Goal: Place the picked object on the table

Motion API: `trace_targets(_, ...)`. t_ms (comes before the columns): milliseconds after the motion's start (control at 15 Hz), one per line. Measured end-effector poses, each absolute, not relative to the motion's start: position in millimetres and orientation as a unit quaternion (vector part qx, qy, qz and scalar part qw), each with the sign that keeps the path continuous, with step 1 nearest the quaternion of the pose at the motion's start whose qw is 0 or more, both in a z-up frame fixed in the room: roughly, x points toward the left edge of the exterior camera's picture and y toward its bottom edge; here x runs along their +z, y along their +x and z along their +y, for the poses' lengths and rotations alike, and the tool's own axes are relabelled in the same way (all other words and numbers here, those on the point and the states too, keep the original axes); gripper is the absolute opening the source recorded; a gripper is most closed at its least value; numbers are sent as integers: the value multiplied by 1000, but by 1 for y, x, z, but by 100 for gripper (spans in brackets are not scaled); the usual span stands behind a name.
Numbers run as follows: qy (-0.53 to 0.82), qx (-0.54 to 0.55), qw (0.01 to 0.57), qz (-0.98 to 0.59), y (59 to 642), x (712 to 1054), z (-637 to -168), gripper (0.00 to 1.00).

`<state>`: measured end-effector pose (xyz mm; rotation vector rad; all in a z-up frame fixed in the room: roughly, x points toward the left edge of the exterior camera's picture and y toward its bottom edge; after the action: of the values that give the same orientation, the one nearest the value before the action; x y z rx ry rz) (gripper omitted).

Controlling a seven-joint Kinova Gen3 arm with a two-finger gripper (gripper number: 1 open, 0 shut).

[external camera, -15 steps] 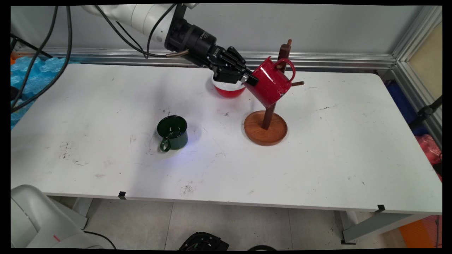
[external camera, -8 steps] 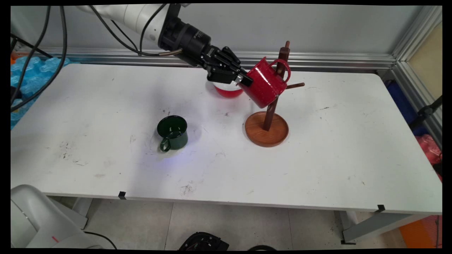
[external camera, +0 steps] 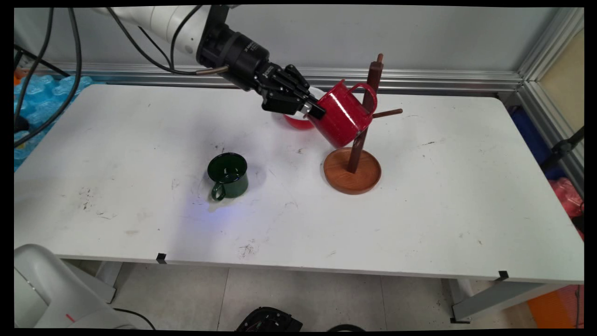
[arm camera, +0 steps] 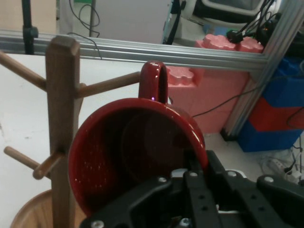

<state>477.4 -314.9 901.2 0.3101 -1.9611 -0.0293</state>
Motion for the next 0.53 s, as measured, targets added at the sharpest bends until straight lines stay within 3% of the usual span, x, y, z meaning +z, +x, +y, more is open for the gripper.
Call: trace_targets(533, 130, -19, 544, -829, 485, 907, -306, 0)
